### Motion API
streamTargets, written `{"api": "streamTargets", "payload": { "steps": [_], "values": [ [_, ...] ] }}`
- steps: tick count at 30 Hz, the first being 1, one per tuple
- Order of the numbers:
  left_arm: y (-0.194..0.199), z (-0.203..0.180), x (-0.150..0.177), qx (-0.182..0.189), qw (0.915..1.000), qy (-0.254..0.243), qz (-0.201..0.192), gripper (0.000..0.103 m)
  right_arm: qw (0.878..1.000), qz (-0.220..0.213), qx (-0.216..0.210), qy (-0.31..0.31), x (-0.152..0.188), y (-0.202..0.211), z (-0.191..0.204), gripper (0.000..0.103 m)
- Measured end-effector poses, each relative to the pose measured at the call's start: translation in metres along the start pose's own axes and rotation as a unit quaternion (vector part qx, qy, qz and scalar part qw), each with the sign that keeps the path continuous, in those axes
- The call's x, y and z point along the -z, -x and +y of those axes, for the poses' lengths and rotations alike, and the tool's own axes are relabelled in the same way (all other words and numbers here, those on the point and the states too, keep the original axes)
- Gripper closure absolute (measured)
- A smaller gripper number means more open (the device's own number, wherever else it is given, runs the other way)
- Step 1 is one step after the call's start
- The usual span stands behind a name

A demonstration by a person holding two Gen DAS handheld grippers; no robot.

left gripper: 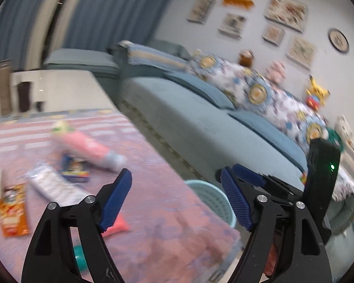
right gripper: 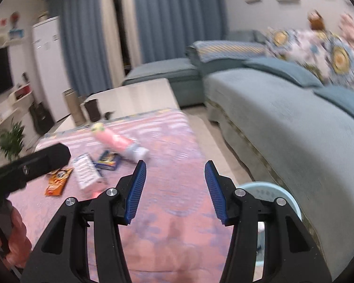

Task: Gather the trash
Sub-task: 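Grasp the teal packet with the left tool while the right tool grasps the pink packet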

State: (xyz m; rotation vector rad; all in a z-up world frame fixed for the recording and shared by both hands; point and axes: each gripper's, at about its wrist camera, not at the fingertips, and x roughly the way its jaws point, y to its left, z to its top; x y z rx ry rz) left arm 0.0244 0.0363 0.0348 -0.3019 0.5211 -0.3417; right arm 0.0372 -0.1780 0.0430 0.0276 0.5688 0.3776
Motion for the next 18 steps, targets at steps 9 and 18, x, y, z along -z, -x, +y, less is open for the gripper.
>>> {"api": "streamTargets", "payload": {
  "steps": [9,18],
  "values": [
    [0.038,0.079,0.042,-0.092,0.9954,0.021,0.018,0.025,0.996,0.038,-0.057,0.060,0.026,-0.043,0.074,0.062],
    [0.004,0.117,0.091,-0.132,0.9824,0.057,0.119,0.029,0.990,0.092,-0.088,0.059,0.055,-0.084,0.100,0.063]
  ]
}}
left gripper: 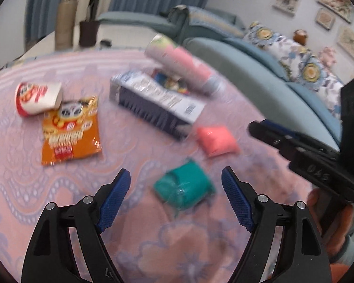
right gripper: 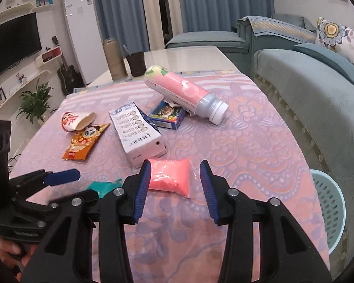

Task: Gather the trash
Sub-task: 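Grasp the teal packet with the left tool while the right tool grasps the pink packet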

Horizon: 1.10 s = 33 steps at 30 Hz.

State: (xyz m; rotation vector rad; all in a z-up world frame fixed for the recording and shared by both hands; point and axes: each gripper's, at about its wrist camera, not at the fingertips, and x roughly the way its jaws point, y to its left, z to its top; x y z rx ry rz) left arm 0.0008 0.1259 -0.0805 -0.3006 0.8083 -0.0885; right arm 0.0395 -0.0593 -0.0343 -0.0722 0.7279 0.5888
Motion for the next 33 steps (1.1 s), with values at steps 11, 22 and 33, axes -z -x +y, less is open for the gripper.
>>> {"api": "streamTargets", "payload": {
  "steps": [11,22,33],
  "values": [
    [-0.017,-0.004,-0.002,-0.018,0.9990,-0.015,0.038,0.031,0.999,0.033,0.010,-0.009,0.003,-0.023,-0.001,0.054],
    [-0.012,-0.004,0.001,-0.020,0.9995,-0.004,0.026,0.053,0.998,0.062,-0.007,-0.019,0.001,-0.033,-0.003,0.039],
    [0.004,0.007,0.001,-0.016,0.9993,0.032,-0.007,0.054,0.993,0.117,-0.006,-0.014,-0.004,-0.064,0.009,0.040]
  ]
}}
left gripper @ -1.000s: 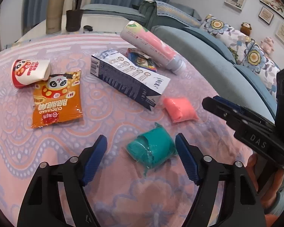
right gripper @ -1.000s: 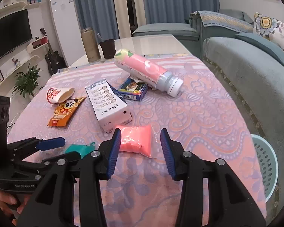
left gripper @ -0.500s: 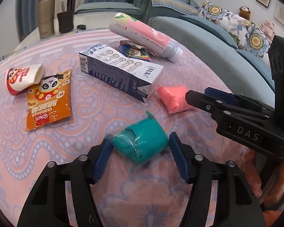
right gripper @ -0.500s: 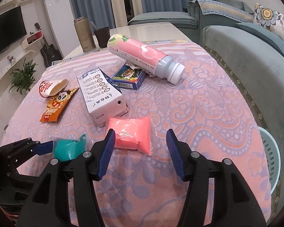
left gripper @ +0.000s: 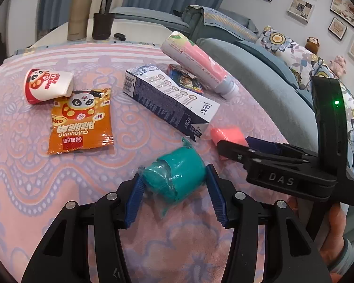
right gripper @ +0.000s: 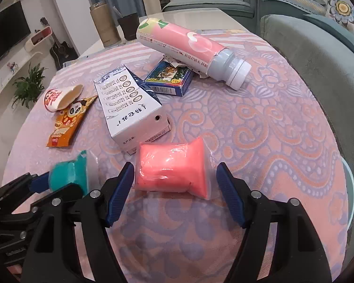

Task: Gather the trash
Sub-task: 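Grasp the teal packet with the left tool while the right tool grasps the pink packet, then carry both packets over the wastebasket with both tools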

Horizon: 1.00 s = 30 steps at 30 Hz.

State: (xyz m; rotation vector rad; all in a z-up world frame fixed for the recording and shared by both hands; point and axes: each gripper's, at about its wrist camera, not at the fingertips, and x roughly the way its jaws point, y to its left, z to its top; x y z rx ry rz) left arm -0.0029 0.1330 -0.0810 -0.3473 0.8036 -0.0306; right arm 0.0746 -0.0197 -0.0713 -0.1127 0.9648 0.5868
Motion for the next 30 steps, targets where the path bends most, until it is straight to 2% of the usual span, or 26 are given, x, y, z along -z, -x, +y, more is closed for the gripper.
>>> {"api": "streamTargets", "payload": {
  "steps": [1,7,10,15,21,27,30],
  "values": [
    [0.000,0.000,0.000,0.000,1.0000,0.000,-0.001,0.054,1.000,0.003,0.002,0.002,0.001,-0.001,0.001,0.044],
    [0.007,-0.006,0.000,0.003,0.9999,-0.009,-0.014,0.054,1.000,-0.009,-0.011,-0.009,0.005,0.008,-0.004,0.053],
    [0.014,-0.014,-0.003,0.014,0.9994,-0.016,-0.027,0.054,0.999,-0.029,-0.014,-0.020,0.003,0.024,-0.012,0.054],
    [0.034,-0.039,-0.014,0.040,0.9960,-0.028,-0.074,0.054,0.997,-0.074,0.005,-0.026,-0.004,0.061,-0.026,0.054],
    [0.046,-0.092,-0.038,0.070,0.9895,-0.070,-0.105,0.054,0.989,-0.133,0.055,-0.025,-0.012,0.115,-0.052,0.054],
    [0.042,-0.150,-0.064,0.101,0.9814,-0.113,-0.118,0.054,0.976,-0.184,0.090,-0.077,-0.011,0.165,-0.108,0.054],
    [0.032,-0.183,-0.077,0.117,0.9764,-0.138,-0.118,0.054,0.970,-0.194,0.103,-0.105,-0.005,0.177,-0.138,0.054]
  ]
}}
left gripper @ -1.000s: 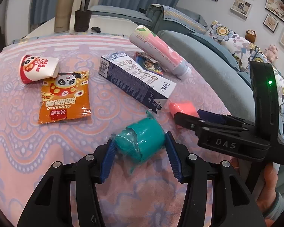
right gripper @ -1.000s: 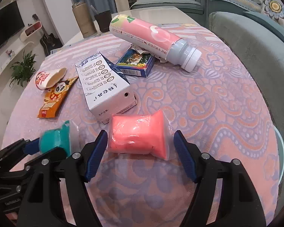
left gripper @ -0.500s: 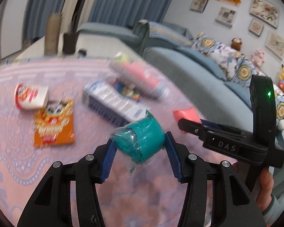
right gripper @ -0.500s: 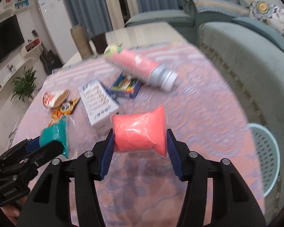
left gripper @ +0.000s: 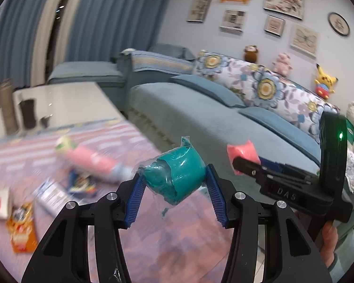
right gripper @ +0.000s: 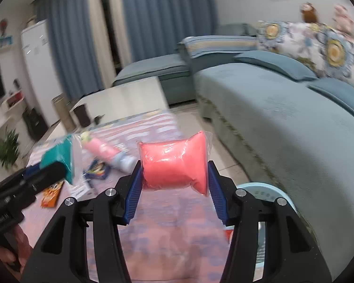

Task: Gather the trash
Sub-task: 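Carry both packets over the wastebasket with both tools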

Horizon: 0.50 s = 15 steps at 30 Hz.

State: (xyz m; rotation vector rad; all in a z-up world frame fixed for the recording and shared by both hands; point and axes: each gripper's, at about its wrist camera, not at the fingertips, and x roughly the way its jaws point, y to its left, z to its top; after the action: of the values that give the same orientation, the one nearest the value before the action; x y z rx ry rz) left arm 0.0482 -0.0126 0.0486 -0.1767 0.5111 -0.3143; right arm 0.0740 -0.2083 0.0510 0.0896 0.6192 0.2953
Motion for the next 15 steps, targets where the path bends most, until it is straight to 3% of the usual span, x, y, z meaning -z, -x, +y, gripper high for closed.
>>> {"api": "streamTargets", "payload": {
  "steps": [6,15],
  "values": [
    [-0.046,-0.042,-0.018,0.031,0.9988,-0.036,0.014,0.054,0.997,0.000,0.039,-0.062,0.007,0.002,-0.072,0.054],
    [-0.132,-0.081,-0.004,0.064,0.9939,-0.049,0.075,0.054,0.986,0.045,0.086,-0.137,0.046,-0.026,-0.148,0.054]
  ]
}}
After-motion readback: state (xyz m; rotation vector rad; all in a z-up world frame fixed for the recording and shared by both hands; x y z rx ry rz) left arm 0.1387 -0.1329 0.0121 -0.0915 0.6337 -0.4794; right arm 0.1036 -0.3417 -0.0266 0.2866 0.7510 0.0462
